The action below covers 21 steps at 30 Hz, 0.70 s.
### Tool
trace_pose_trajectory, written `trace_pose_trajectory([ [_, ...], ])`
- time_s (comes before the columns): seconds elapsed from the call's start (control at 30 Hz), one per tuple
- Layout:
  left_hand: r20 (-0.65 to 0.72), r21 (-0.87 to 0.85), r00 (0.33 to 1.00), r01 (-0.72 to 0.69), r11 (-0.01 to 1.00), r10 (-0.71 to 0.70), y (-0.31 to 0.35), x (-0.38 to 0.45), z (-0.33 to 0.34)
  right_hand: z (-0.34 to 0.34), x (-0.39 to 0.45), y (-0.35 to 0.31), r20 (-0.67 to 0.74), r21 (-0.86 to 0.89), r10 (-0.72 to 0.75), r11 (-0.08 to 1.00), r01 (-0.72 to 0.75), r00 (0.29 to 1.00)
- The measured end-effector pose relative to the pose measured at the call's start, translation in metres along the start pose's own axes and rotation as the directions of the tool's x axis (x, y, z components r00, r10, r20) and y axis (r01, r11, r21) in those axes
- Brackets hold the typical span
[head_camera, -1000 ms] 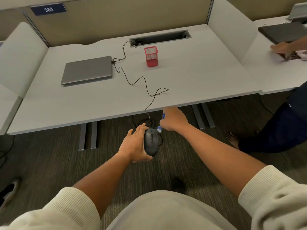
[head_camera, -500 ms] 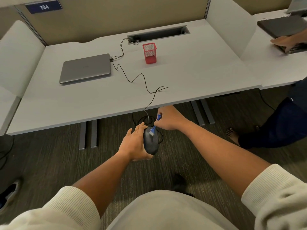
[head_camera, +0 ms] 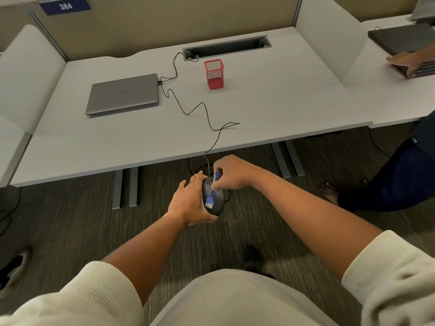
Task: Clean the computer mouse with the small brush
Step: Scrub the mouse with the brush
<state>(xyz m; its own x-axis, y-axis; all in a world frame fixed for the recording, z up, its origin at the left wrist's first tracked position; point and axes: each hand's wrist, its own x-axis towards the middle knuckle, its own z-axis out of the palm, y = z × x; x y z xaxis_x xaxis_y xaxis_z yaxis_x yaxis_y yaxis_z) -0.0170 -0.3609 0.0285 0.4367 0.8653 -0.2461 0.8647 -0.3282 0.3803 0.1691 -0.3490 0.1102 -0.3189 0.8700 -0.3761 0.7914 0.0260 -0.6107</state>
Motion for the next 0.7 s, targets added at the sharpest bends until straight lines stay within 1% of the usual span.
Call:
trace_pose_trajectory([
  [0.03,-0.004,-0.001,1.000,-0.001,1.000,0.001,0.000,0.000,0.000,0.002,0.000,-0.001,0.013,-0.026,-0.003,1.000,0.004,1.000],
  [0.07,-0.006,0.001,1.000,-0.001,1.000,0.001,0.000,0.000,0.000,0.004,0.000,-0.001,-0.005,-0.058,-0.002,0.998,0.001,1.000],
  [0.1,-0.006,0.004,1.000,0.001,1.000,0.000,0.000,0.000,0.000,0.005,0.000,0.000,-0.056,-0.104,0.001,0.995,-0.007,0.998],
  [0.17,0.002,0.010,1.000,0.006,1.000,-0.006,-0.001,0.000,0.000,0.005,0.000,0.001,-0.209,-0.202,-0.001,0.979,-0.042,0.978],
  [0.2,0.008,0.010,1.000,0.009,1.000,-0.009,-0.002,0.000,0.000,0.004,0.001,0.002,-0.268,-0.215,-0.005,0.975,-0.055,0.963],
  [0.23,0.012,0.008,1.000,0.011,1.000,-0.011,-0.003,0.000,0.000,0.002,0.001,0.003,-0.290,-0.182,-0.002,0.982,-0.054,0.957],
  [0.27,0.013,0.004,1.000,0.012,1.000,-0.012,-0.003,0.000,0.000,0.001,0.001,0.004,-0.271,-0.115,0.005,0.993,-0.038,0.963],
  [0.33,0.013,-0.008,1.000,0.016,1.000,-0.016,-0.003,-0.001,0.000,0.000,-0.001,0.004,-0.139,-0.006,0.000,1.000,-0.001,0.990],
  [0.4,0.006,-0.015,1.000,0.014,1.000,-0.013,-0.002,-0.001,0.001,0.003,-0.003,0.004,-0.013,0.000,0.001,1.000,-0.001,1.000],
  [0.43,0.001,-0.018,1.000,0.012,1.000,-0.012,-0.001,-0.002,0.001,0.006,-0.004,0.006,-0.001,-0.011,0.012,1.000,-0.012,1.000],
  [0.47,-0.004,-0.023,1.000,0.013,1.000,-0.014,-0.001,-0.003,0.001,0.009,-0.004,0.008,-0.031,-0.025,0.025,0.999,-0.026,0.999],
  [0.5,-0.007,-0.028,1.000,0.019,0.999,-0.020,-0.001,-0.003,0.001,0.010,-0.004,0.011,-0.097,-0.045,0.039,0.998,-0.044,0.994],
  [0.57,0.003,-0.022,0.999,0.033,0.999,-0.033,-0.002,-0.003,0.001,0.007,-0.005,0.017,-0.264,-0.088,0.068,0.992,-0.094,0.962],
  [0.6,0.010,-0.017,0.999,0.037,0.999,-0.036,-0.003,-0.003,0.001,0.004,-0.005,0.020,-0.311,-0.081,0.078,0.991,-0.108,0.947],
  [0.63,0.015,-0.016,0.999,0.037,0.999,-0.037,-0.003,-0.003,0.001,0.000,-0.006,0.023,-0.314,-0.046,0.087,0.993,-0.107,0.946],
  [0.67,0.021,-0.018,0.999,0.037,0.999,-0.036,-0.004,-0.003,0.002,-0.004,-0.007,0.025,-0.272,0.006,0.087,0.996,-0.089,0.958],
  [0.7,0.026,-0.023,0.999,0.036,0.999,-0.035,-0.005,-0.003,0.002,-0.006,-0.008,0.025,-0.194,0.053,0.076,0.996,-0.067,0.978],
])
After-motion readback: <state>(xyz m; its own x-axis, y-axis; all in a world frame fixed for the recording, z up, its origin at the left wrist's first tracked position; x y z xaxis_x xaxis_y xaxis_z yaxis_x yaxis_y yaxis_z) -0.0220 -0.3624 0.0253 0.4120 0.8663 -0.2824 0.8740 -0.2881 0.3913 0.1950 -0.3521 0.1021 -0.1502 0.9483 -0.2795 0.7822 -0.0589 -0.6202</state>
